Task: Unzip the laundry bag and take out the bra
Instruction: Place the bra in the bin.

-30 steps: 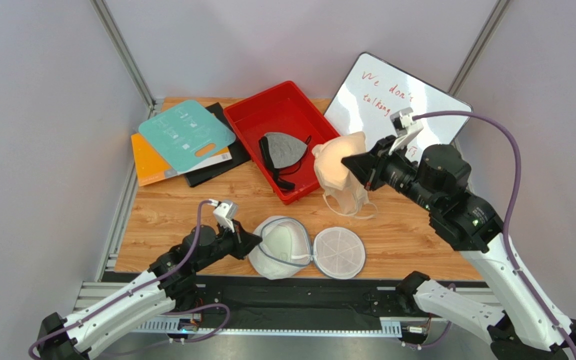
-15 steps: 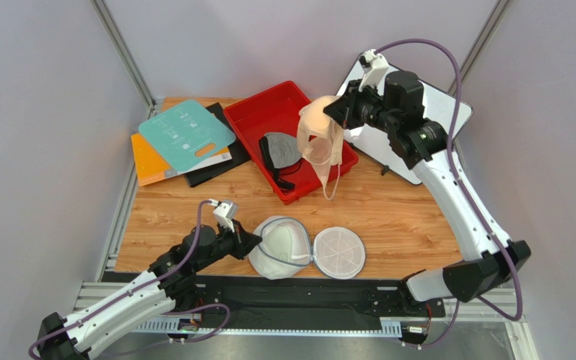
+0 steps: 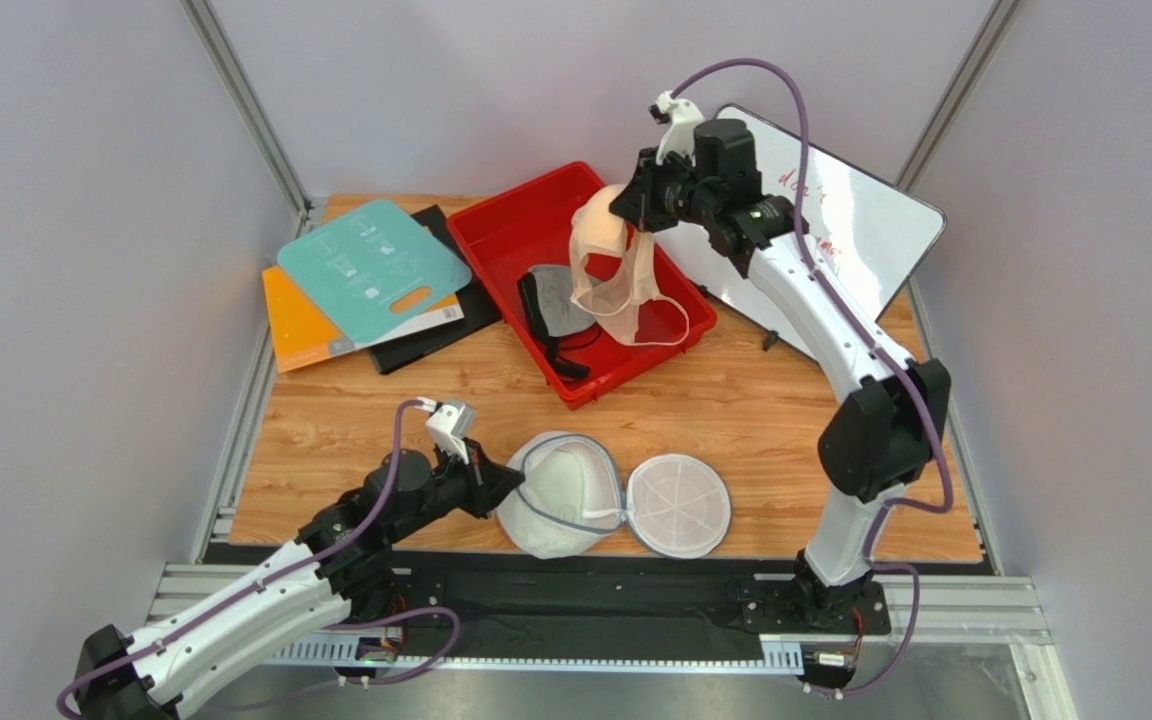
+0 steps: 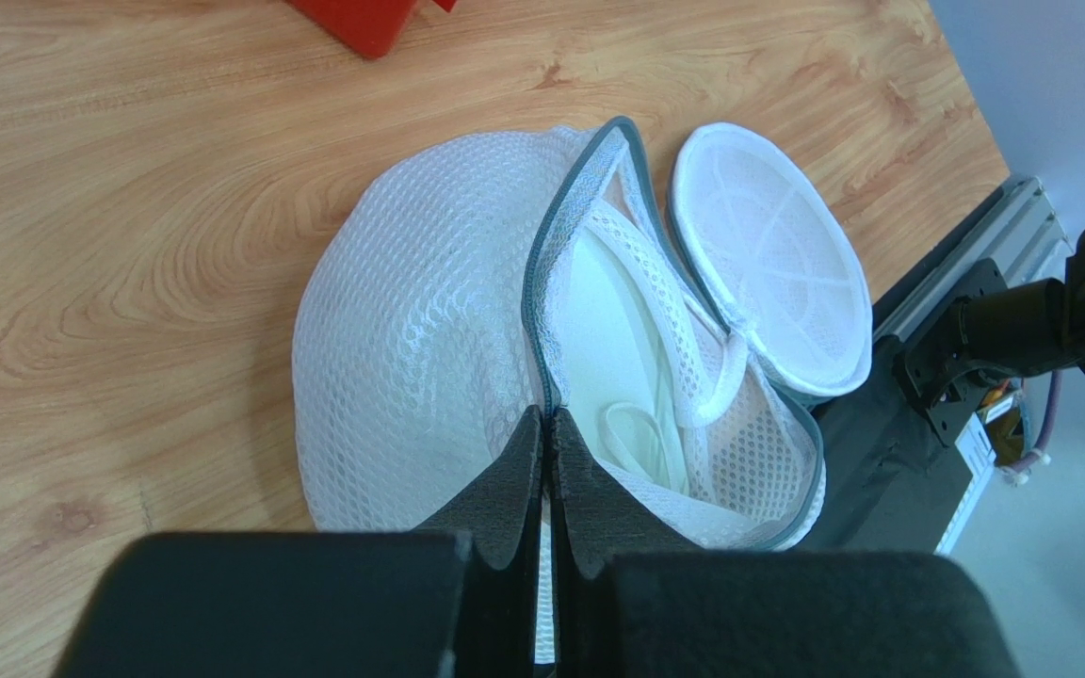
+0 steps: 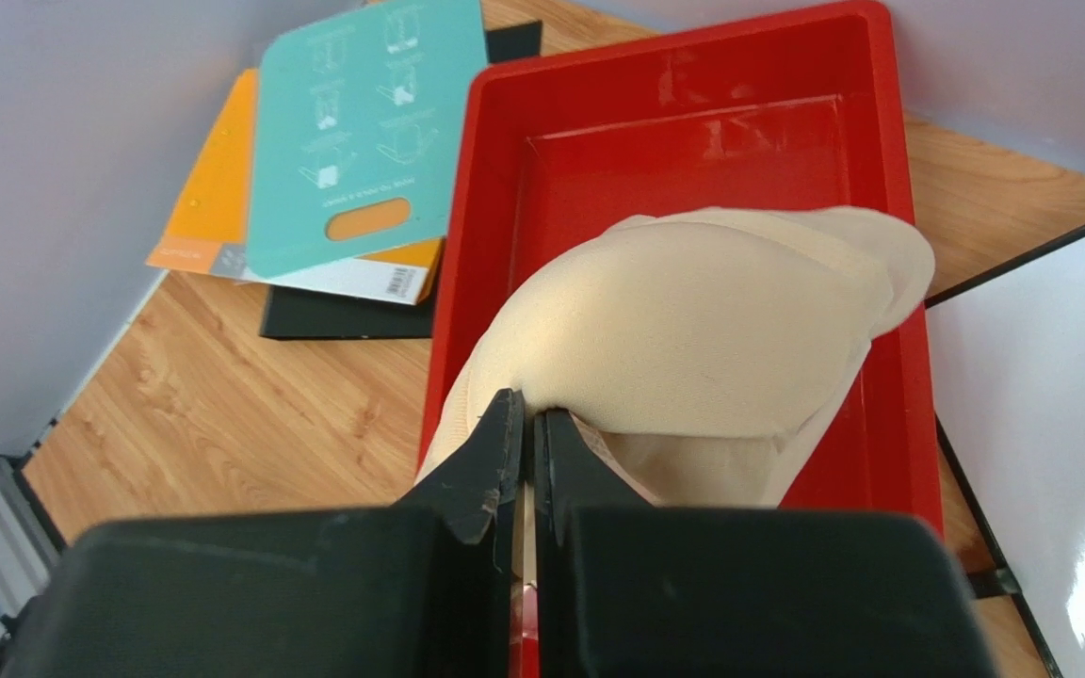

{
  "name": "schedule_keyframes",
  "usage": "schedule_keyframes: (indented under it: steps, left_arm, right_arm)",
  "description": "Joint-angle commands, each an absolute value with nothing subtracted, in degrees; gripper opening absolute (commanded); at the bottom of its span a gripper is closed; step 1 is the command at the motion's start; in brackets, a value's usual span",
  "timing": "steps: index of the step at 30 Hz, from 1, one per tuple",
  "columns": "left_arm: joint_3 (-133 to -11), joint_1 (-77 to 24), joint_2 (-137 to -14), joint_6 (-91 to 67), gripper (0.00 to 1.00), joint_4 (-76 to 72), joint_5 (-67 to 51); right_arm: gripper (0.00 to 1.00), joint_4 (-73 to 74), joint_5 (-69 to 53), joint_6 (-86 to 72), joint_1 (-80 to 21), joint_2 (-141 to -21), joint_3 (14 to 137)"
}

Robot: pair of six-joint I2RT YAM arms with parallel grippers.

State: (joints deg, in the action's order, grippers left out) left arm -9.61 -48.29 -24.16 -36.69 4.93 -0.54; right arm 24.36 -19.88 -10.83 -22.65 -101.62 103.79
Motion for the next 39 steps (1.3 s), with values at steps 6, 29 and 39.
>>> schedule_keyframes:
  steps: [6, 29, 39]
  left_arm:
    - [-12.0, -48.2, -24.8, -35.9, 0.00, 4.0, -0.2]
    - [-12.8, -48.2, -23.3, -35.9, 0.00, 8.8, 1.5]
    - [-12.0, -48.2, -21.4, -36.4, 0.00, 11.5, 1.9]
  right_arm:
    - [0.67, 28.1, -11.9, -10.5, -23.0, -108.7, 106.6]
    - [0.84, 15.7, -14.7, -24.9, -42.0, -72.3, 61.2]
    - [0.69, 12.3, -13.3, -29.6, -53.1, -75.1, 54.2]
